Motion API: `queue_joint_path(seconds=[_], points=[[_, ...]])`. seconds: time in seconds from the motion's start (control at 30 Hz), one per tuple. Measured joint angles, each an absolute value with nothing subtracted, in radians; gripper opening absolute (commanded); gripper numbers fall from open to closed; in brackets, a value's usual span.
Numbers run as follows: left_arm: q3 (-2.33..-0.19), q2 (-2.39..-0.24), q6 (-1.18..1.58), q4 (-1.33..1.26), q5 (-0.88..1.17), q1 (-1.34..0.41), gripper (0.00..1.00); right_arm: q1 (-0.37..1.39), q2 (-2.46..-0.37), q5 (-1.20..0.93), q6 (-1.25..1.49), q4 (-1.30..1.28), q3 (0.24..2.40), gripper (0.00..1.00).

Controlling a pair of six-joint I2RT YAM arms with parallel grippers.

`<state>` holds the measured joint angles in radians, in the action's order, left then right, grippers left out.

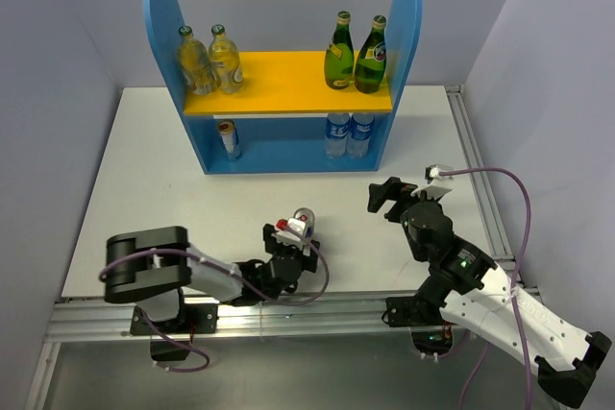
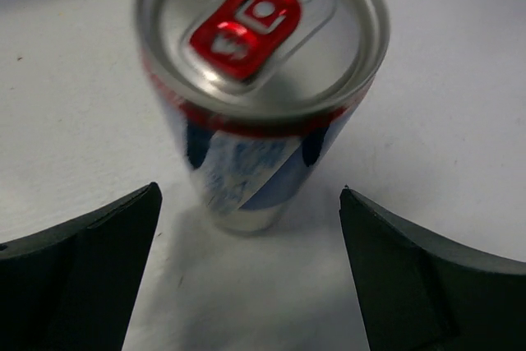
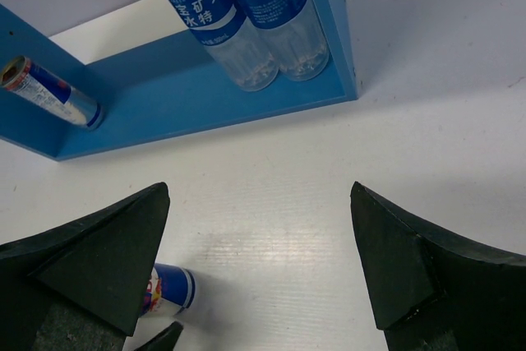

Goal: Place and organize the beverage onto the shelf

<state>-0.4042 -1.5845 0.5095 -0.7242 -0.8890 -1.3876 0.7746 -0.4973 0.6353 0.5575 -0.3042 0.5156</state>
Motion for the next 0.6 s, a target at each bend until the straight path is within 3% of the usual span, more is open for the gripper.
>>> queue_joint_path(seconds=[0.13, 0.23, 0.3, 0.37, 0.43, 0.47, 0.6], points=[[-0.494, -1.724, 0.485, -0.806, -0.891, -1.353, 0.93, 0.775, -0.497, 0.635, 0.558, -0.304, 0.516, 0.98], [-0.552, -1.802, 0.465, -0.848, -0.908, -1.327, 0.80, 0.775, -0.493, 0.635, 0.558, -0.304, 0.516, 0.98], [-0.572, -1.835, 0.453, -0.870, -0.919, -1.313, 0.59, 0.775, -0.493, 0.635, 0.558, -0.304, 0.516, 0.98], [-0.586, -1.860, 0.439, -0.888, -0.926, -1.297, 0.29, 0.775, -0.493, 0.635, 0.558, -0.304, 0.516, 0.98], [-0.598, -1.875, 0.426, -0.899, -0.934, -1.285, 0.16, 0.775, -0.493, 0.635, 0.558, -0.304, 0.515, 0.98], [-0.602, -1.879, 0.421, -0.901, -0.939, -1.279, 0.03, 0.775, -0.493, 0.635, 0.558, -0.304, 0.515, 0.98], [-0.603, -1.879, 0.404, -0.897, -0.952, -1.255, 0.00, 0.775, -0.493, 0.635, 0.558, -0.304, 0.515, 0.98]])
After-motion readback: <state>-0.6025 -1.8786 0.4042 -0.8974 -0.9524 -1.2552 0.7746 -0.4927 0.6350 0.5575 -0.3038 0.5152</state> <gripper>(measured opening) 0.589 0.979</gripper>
